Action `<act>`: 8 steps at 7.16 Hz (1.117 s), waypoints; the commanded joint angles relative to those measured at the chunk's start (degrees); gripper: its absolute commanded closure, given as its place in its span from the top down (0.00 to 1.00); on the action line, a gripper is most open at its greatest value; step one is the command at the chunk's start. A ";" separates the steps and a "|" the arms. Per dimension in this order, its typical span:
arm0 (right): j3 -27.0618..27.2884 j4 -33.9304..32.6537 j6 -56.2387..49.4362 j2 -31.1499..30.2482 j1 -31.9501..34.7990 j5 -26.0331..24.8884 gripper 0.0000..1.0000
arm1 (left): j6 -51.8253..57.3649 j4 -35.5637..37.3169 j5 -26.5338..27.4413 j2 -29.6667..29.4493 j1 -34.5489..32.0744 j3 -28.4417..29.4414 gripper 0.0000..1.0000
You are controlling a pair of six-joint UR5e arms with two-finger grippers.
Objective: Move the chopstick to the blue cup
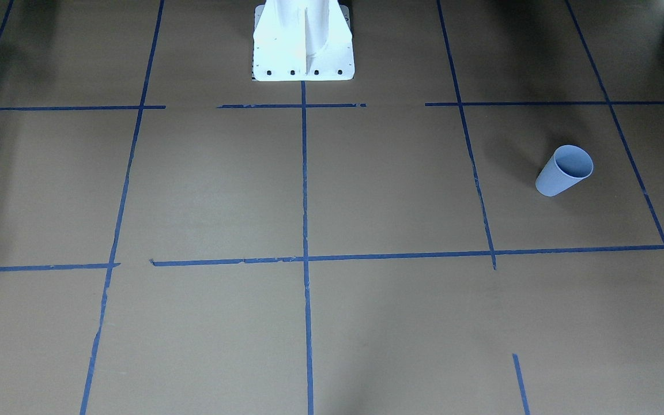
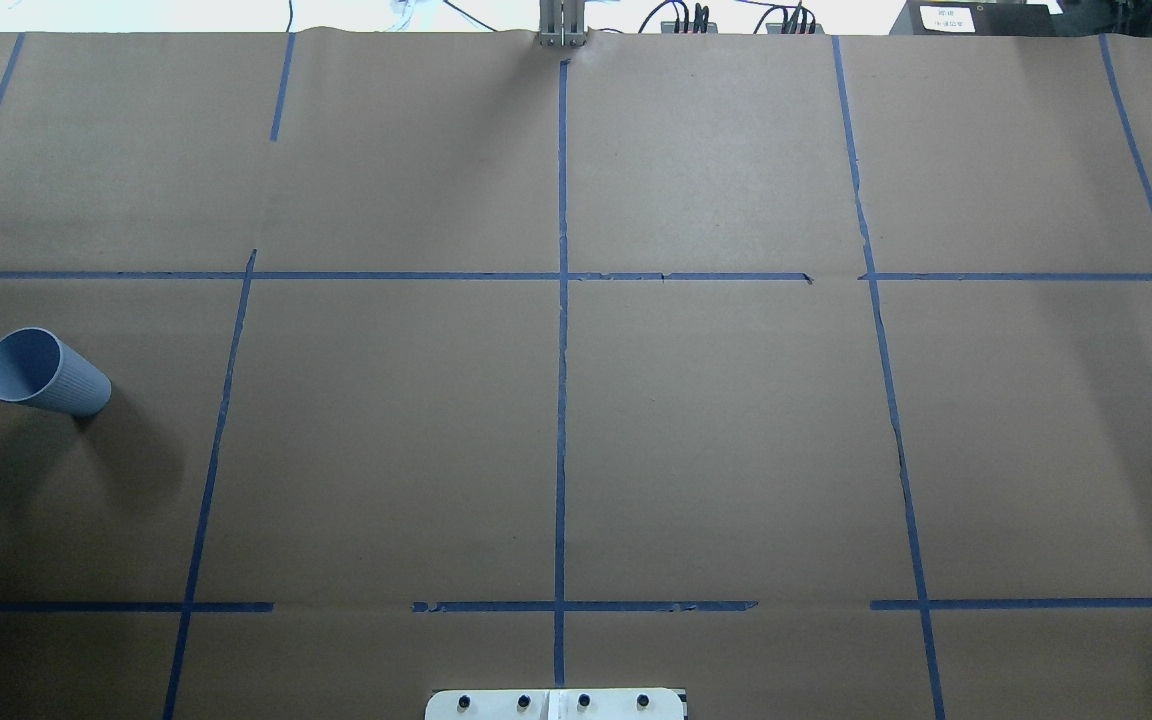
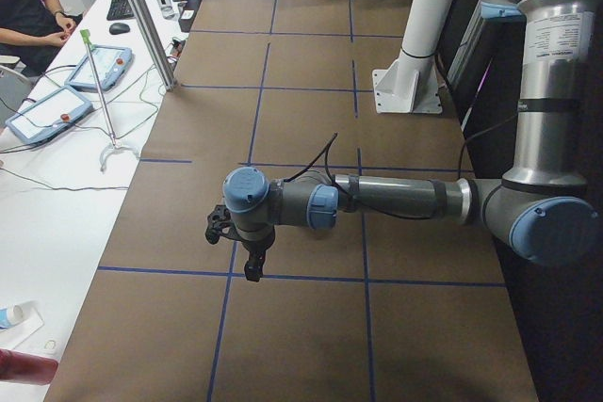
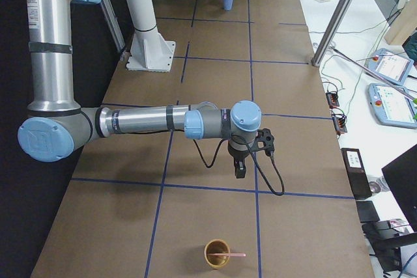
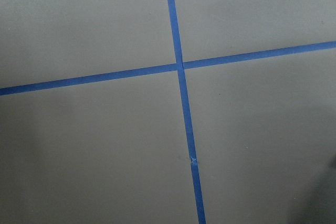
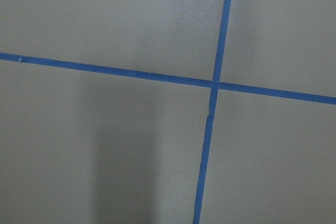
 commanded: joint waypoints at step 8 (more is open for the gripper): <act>0.66 0.00 0.50 0.80 -0.09 -0.08 1.00 | -35.97 -17.59 0.14 -0.16 18.48 -4.59 1.00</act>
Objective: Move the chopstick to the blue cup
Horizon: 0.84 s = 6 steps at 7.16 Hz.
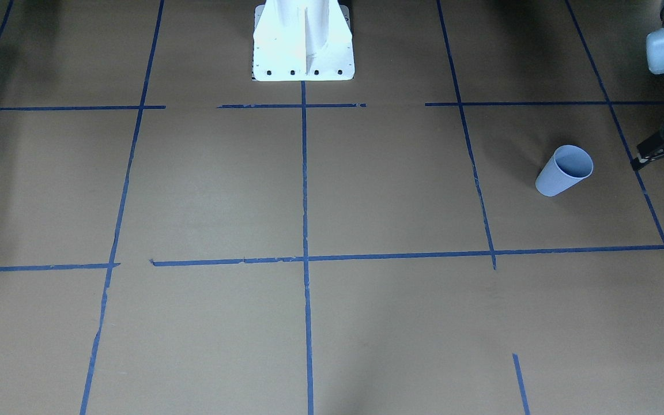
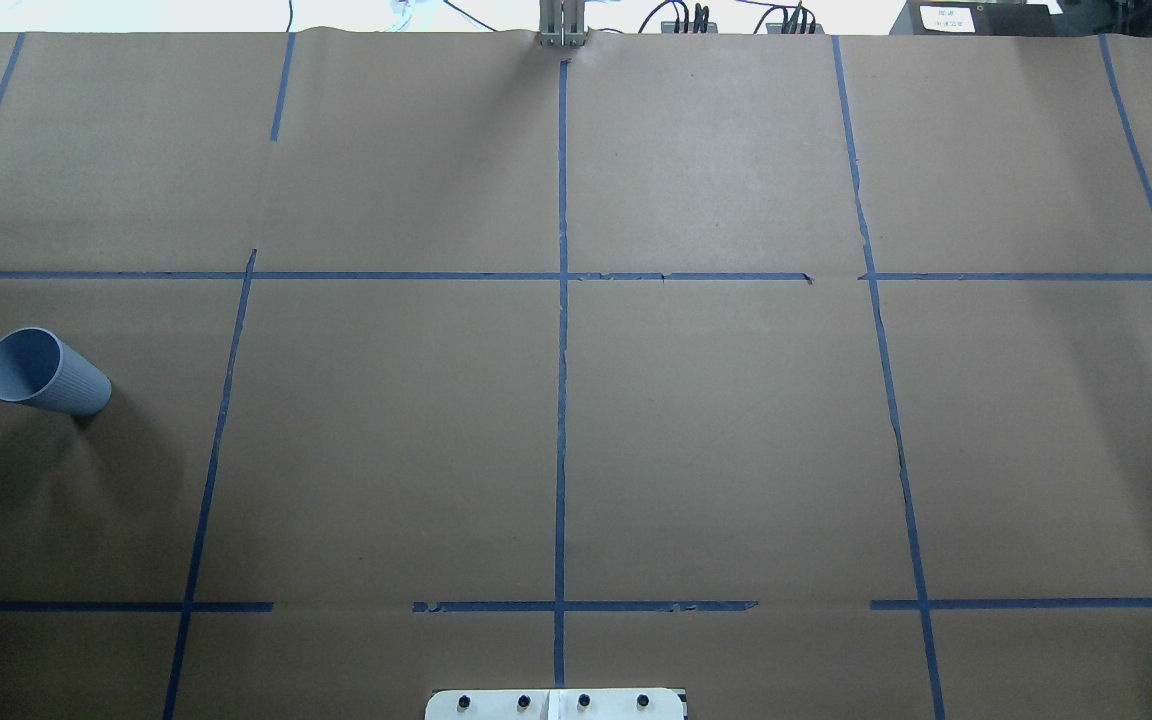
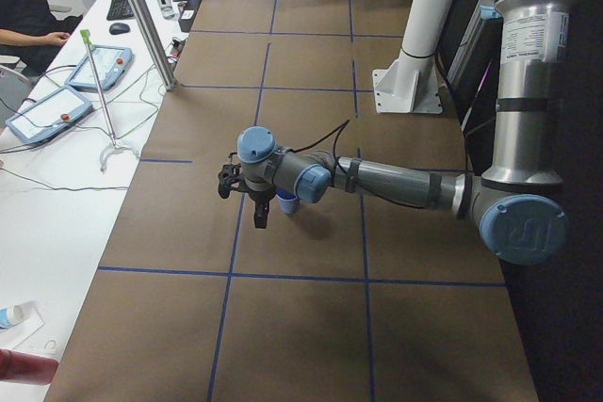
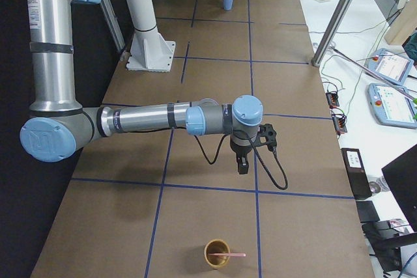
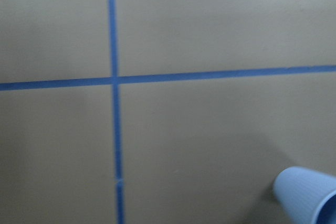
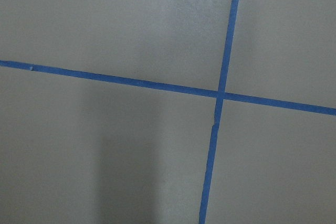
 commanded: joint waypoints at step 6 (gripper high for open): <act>0.00 -0.03 0.07 0.05 -0.09 0.00 1.00 | -6.20 -3.24 0.62 0.14 11.27 1.03 0.68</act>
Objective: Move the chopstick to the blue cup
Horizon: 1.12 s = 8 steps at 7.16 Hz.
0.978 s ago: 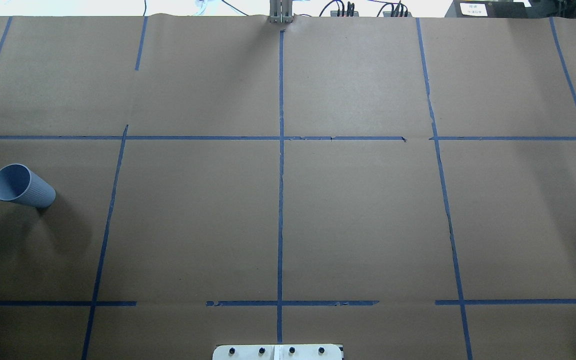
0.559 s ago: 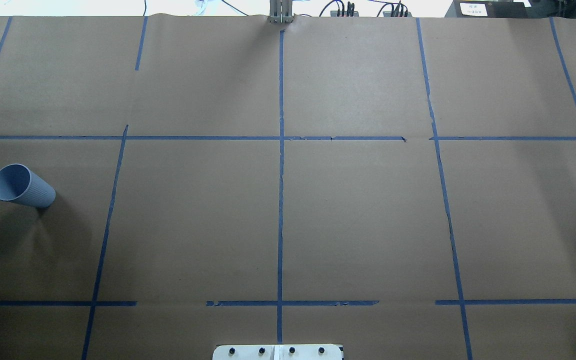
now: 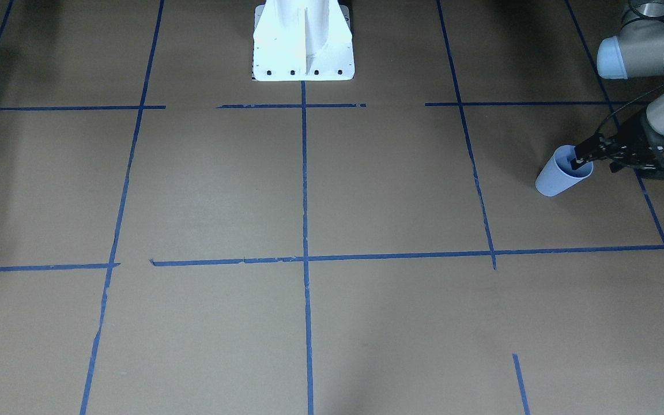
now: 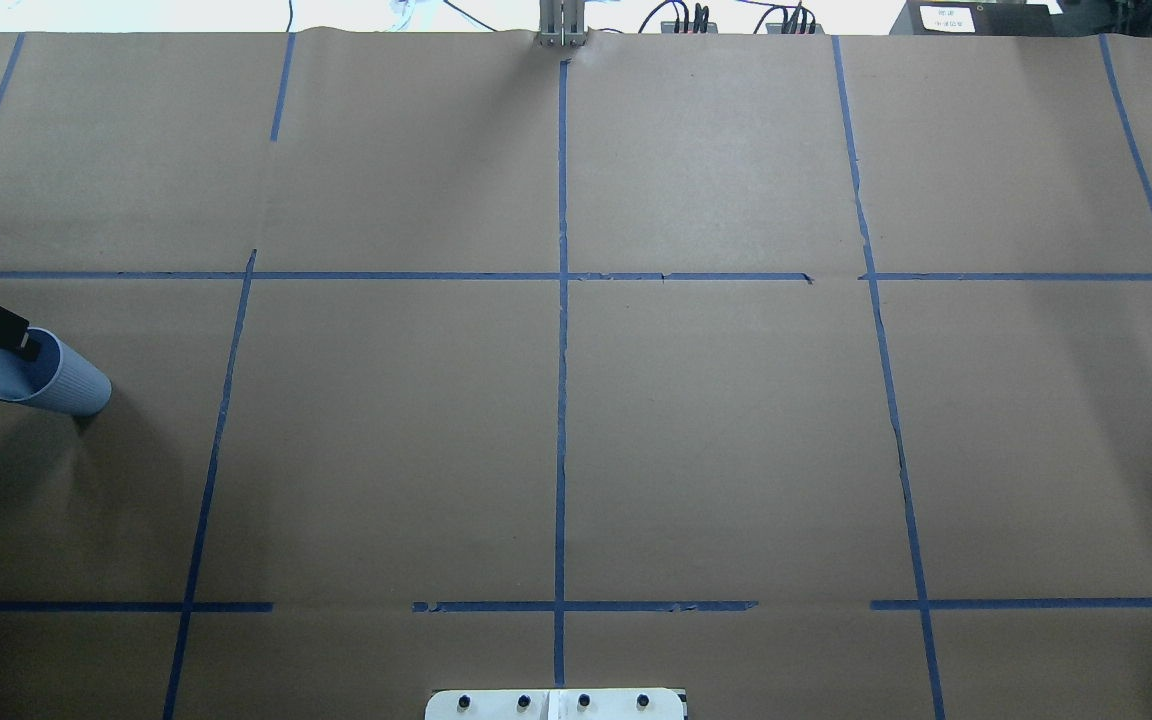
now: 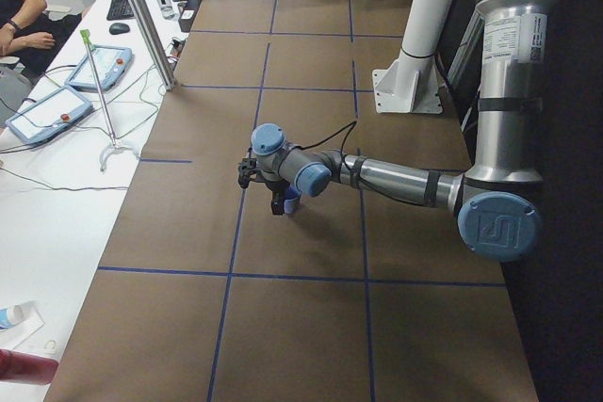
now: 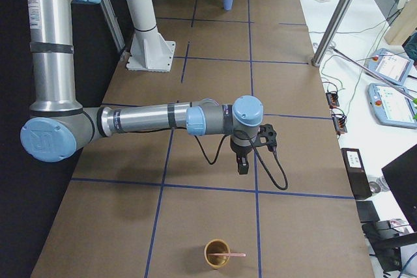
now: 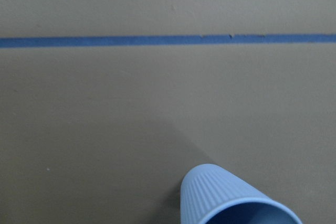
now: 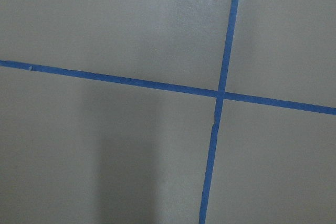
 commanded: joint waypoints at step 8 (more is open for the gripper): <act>0.90 0.00 0.10 0.00 0.00 0.00 1.00 | -33.57 2.33 2.04 -18.13 11.80 -3.95 0.00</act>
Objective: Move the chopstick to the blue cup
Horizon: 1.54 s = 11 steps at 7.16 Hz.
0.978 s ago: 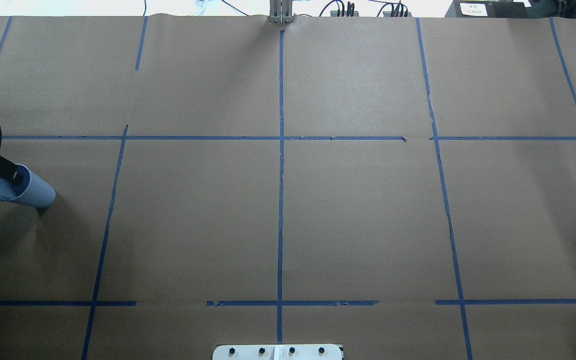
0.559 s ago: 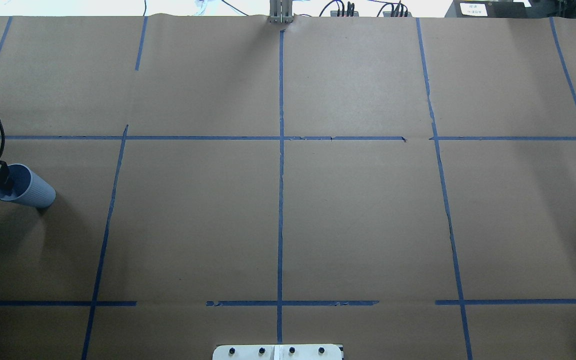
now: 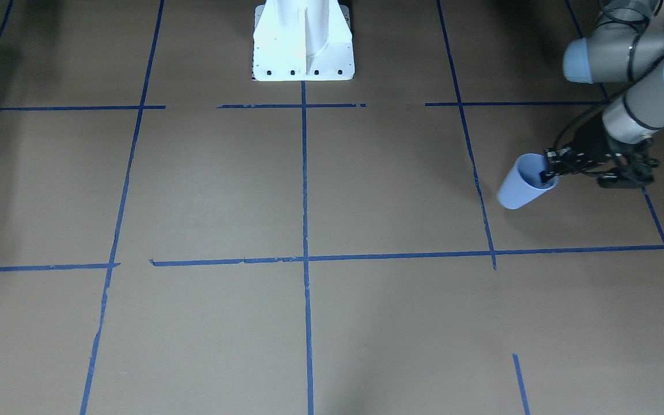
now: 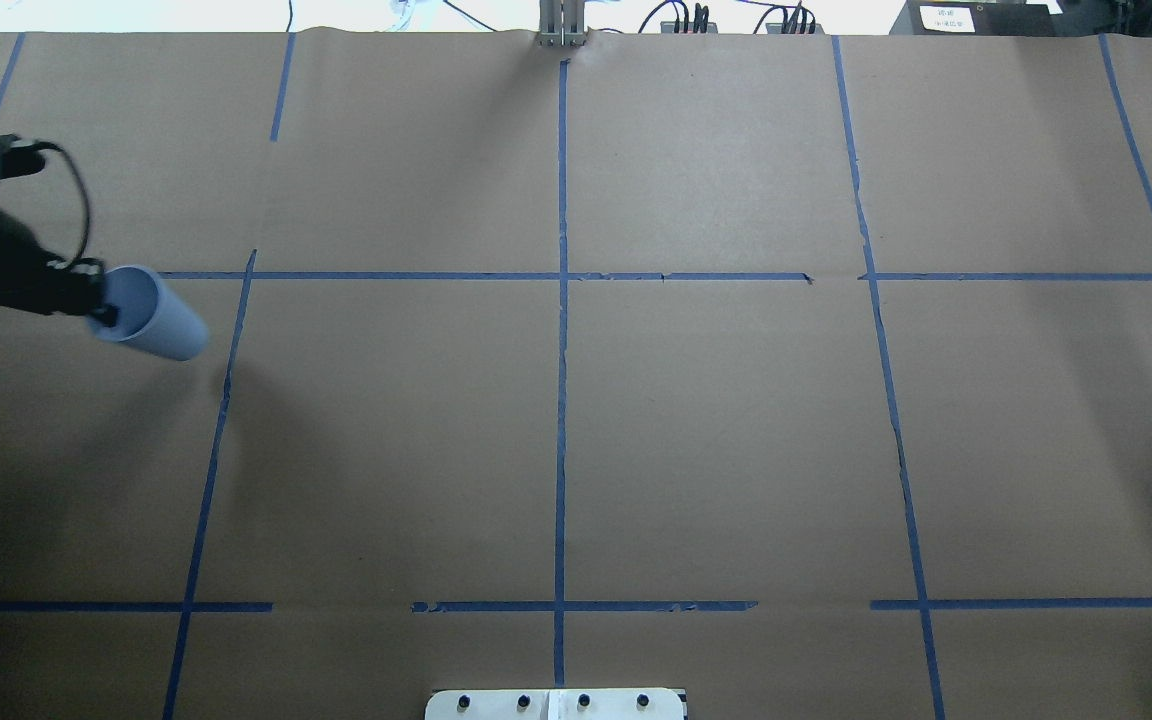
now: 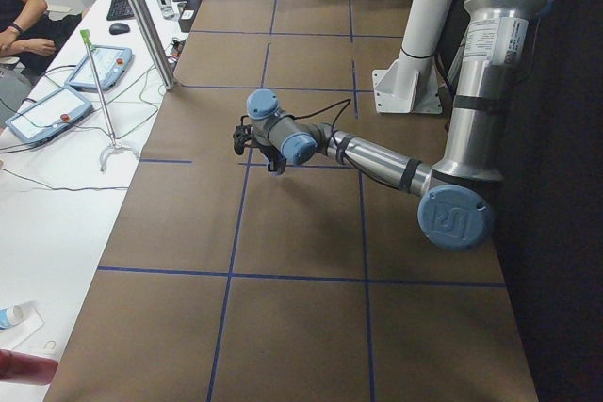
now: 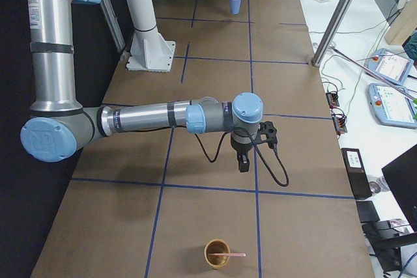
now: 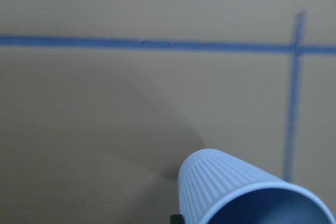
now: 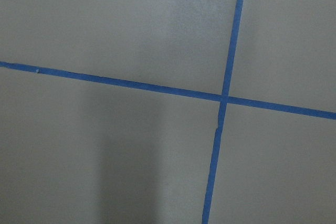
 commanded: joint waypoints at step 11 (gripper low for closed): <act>0.03 0.00 0.00 0.00 0.00 0.09 1.00 | -19.16 19.87 19.20 -39.45 24.53 15.06 0.03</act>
